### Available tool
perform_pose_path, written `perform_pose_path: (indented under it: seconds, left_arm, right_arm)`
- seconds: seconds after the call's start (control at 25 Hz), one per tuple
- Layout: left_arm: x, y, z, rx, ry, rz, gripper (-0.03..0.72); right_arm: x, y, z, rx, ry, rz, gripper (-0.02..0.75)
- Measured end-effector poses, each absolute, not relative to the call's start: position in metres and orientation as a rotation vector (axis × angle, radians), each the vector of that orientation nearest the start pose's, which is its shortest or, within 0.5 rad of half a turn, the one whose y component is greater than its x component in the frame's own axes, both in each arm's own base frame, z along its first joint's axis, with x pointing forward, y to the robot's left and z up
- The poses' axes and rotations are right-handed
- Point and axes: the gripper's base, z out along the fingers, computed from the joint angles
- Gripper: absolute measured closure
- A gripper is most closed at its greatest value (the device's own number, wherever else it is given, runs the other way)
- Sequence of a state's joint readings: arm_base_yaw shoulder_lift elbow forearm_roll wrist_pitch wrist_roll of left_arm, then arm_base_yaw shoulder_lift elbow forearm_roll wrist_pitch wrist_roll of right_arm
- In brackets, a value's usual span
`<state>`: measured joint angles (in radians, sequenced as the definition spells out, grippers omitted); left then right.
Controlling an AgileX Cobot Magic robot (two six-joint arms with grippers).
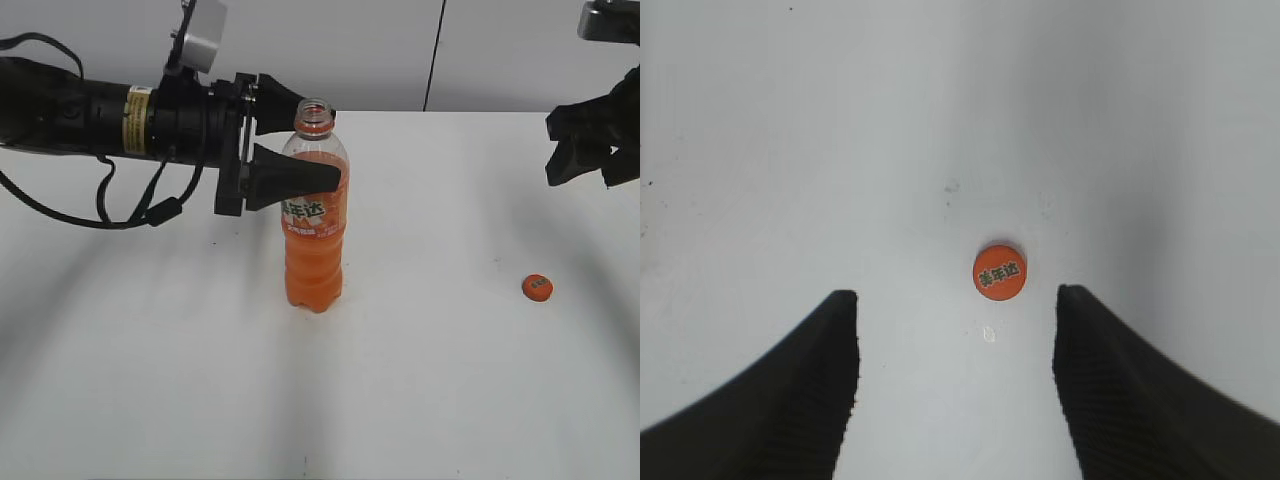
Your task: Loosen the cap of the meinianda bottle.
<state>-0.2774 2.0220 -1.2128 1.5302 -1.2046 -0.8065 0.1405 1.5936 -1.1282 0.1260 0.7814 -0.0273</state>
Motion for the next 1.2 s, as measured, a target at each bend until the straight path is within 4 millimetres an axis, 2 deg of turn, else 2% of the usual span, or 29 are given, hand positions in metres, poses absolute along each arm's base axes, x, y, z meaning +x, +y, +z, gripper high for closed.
perform_pose_path:
  seconds: [0.28,0.52,0.64,0.76,0.88,1.08,1.2]
  left_arm:
    - [0.334,-0.183,0.241,1.409,1.27,-0.999,0.136]
    - [0.313,-0.178,0.294,1.388,1.215,-0.968,0.136]
    - [0.306,-0.174,0.315,1.317,1.283,-0.961,0.136]
    - [0.311,-0.165,0.333,1.128,1.463,-0.837,0.131]
    - [0.321,-0.148,0.347,0.886,1.611,-0.614,0.113]
    - [0.329,-0.122,0.362,0.713,1.656,-0.273,0.101]
    - [0.336,-0.108,0.359,0.59,1.695,-0.115,0.101]
  right_arm:
    - [0.315,0.053,0.276,-0.143,2.702,0.185,0.276]
    - [0.31,0.053,0.292,-0.152,2.69,0.189,0.276]
    - [0.306,0.052,0.298,-0.153,2.676,0.19,0.276]
    - [0.303,0.052,0.301,-0.154,2.681,0.192,0.276]
    - [0.301,0.052,0.303,-0.154,2.678,0.196,0.276]
    - [0.298,0.053,0.303,-0.151,2.706,0.217,0.276]
    - [0.296,0.053,0.302,-0.151,2.727,0.224,0.276]
